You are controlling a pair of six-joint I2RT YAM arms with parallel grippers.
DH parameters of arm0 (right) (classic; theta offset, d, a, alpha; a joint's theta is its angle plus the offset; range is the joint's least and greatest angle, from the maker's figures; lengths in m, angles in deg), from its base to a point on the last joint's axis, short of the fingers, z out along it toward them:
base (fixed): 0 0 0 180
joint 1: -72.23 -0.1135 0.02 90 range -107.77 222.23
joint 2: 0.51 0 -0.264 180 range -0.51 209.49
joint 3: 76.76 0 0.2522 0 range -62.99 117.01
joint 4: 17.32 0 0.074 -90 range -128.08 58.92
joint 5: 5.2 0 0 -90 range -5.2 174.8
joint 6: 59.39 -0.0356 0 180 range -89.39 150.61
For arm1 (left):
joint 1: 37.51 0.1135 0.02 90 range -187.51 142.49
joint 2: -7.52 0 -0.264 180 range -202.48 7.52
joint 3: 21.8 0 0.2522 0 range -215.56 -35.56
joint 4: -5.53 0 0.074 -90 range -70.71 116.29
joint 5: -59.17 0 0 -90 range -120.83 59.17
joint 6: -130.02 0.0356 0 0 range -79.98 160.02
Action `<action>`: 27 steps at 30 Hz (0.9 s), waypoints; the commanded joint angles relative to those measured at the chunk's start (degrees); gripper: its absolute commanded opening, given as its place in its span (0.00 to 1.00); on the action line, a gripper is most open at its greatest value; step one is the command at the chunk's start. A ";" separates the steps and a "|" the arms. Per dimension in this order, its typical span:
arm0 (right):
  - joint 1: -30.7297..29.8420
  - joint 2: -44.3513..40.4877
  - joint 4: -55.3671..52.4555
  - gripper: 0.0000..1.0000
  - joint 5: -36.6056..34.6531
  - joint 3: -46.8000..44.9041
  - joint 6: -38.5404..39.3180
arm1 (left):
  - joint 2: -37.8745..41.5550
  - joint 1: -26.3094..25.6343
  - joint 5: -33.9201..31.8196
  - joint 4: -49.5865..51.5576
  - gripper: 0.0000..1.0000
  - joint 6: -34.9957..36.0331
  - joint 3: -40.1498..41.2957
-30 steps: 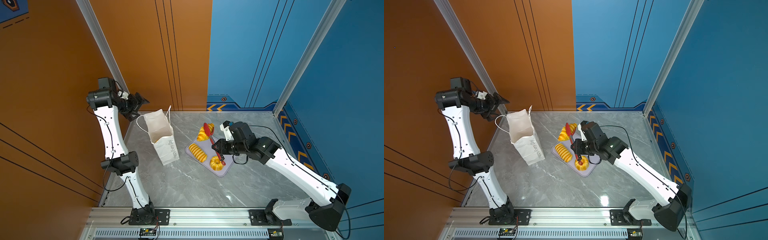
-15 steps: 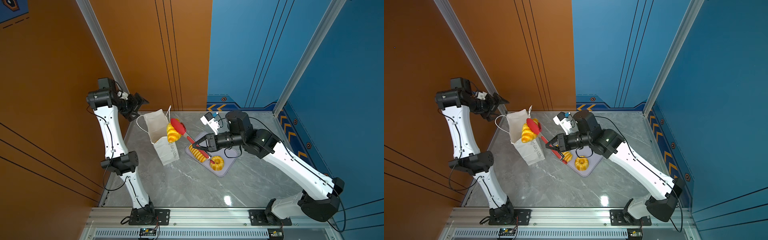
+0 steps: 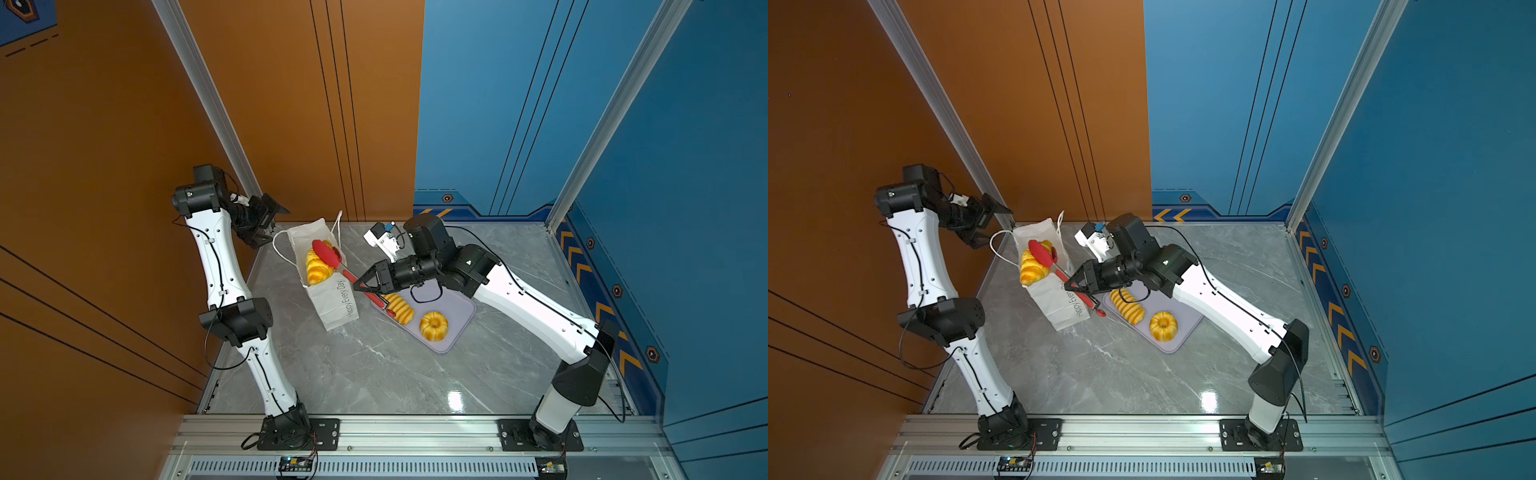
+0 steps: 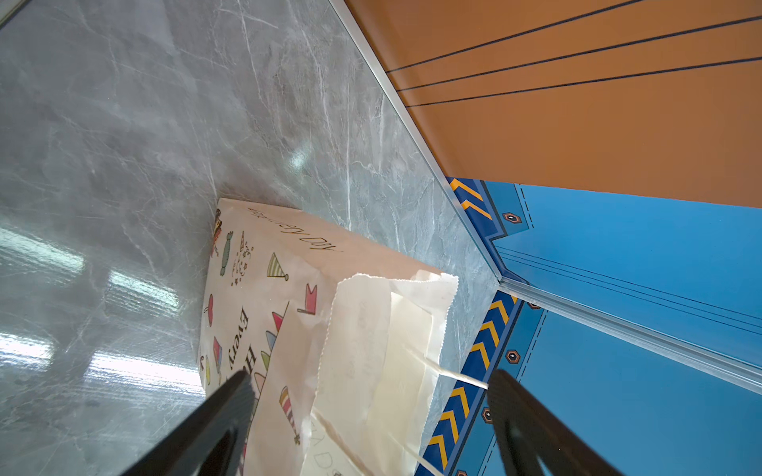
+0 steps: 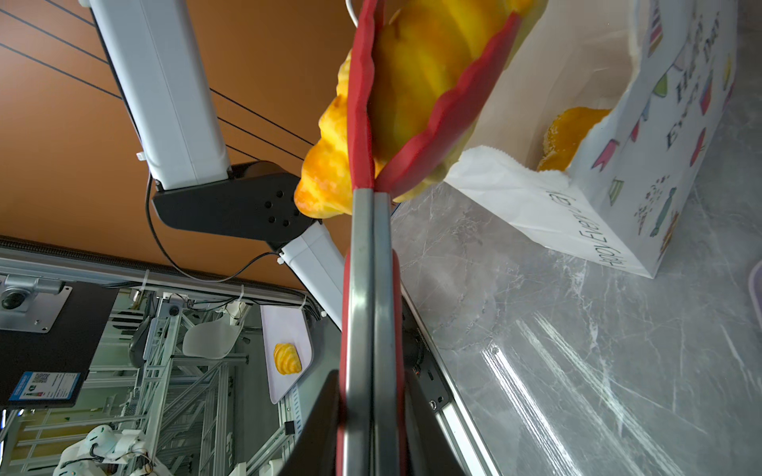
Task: Pack bread into a paper bag
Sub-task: Place the fake bread in the paper bag.
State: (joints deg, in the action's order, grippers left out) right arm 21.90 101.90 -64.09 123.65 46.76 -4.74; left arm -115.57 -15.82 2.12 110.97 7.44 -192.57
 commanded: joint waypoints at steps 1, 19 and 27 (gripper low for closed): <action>1.01 3.53 1.40 0.00 -0.64 6.31 2.05 | -1.25 -0.05 -0.32 9.06 0.91 0.07 0.91; 4.54 14.83 -3.20 0.00 -2.29 17.64 2.57 | -2.68 -3.42 -1.29 9.09 0.53 0.21 5.02; 3.07 16.00 -4.96 0.00 -1.90 19.70 2.95 | -2.69 -3.37 -1.68 9.05 0.32 0.30 5.78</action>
State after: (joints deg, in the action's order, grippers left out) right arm 25.68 117.44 -68.20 121.20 63.66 -3.63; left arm -117.88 -19.36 1.49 110.97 7.35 -187.43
